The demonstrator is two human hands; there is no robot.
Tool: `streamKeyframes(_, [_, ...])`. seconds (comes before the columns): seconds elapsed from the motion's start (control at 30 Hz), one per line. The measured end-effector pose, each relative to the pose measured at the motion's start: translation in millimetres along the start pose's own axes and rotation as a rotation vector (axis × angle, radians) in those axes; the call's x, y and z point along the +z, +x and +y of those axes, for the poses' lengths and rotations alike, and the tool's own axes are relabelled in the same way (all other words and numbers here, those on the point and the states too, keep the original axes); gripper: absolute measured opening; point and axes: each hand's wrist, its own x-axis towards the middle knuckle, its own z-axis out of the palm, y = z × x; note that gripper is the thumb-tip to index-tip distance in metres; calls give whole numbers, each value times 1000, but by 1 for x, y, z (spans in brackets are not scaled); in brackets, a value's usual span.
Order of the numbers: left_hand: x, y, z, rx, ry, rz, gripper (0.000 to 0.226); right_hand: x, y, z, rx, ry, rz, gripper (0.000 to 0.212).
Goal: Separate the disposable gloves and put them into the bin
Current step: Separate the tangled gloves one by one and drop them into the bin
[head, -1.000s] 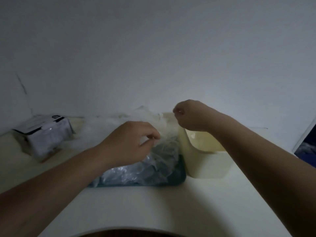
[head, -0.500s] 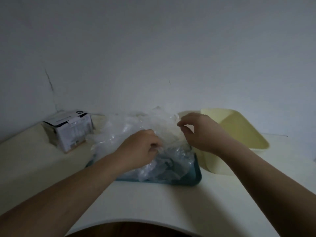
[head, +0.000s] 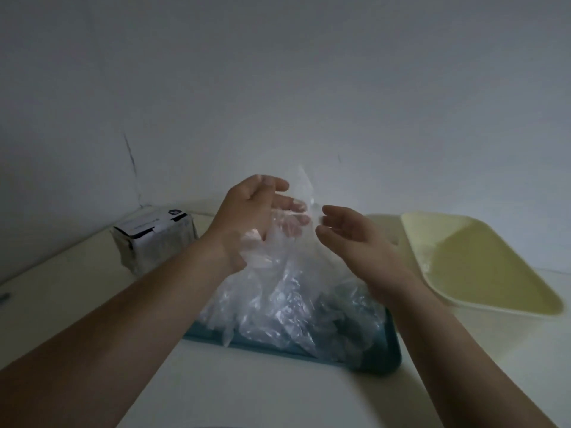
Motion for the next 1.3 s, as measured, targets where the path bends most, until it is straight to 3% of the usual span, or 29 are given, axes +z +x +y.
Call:
streamKeyframes(0.17, [9,13,19,-111,-499,-66,29,-9,4,-1,70,167,-70,65])
streamKeyframes(0.23, [17,14,17,-167,-616,-88,29,-14,6,1,87,299,-183,47])
streamKeyframes(0.3, [21,15,7,-199,-590,-56,27,-15,3,-2,99,455,-245,23])
streamKeyframes(0.47, [18,0,-13,-223,-233,-74,20,-14,1,-3,76,529,-135,16])
streamKeyframes(0.57, [-3,-9,-8,-278,-192,-166,51,-21,3,-3,52,480,-85,16])
streamKeyframes(0.67, [-27,-5,1,-278,-170,-122,76,-28,1,-10,10,333,-129,13])
streamKeyframes(0.77, [-37,0,4,-71,263,-178,72,-29,-2,-15,-57,112,-230,9])
streamKeyframes(0.83, [-32,-3,10,60,577,-291,95,-29,-7,-20,-59,2,-335,10])
streamKeyframes(0.9, [-17,-9,15,96,731,-406,111,-27,-10,-22,-77,-58,-406,22])
streamKeyframes(0.93, [-9,-11,15,78,769,-477,107,-26,-11,-24,-81,-40,-412,28])
streamKeyframes(1.0, [2,-15,9,9,767,-612,74,-24,-12,-23,-94,31,-394,30])
streamKeyframes(1.07, [7,-20,1,-23,747,-646,49,-25,-12,-24,-109,4,-332,27])
streamKeyframes(1.17, [-2,-26,-8,-54,703,-563,29,-31,-10,-23,-120,-18,-202,32])
streamKeyframes(1.3, [-22,-34,-13,-146,437,-354,23,-34,-4,-20,-122,186,150,24])
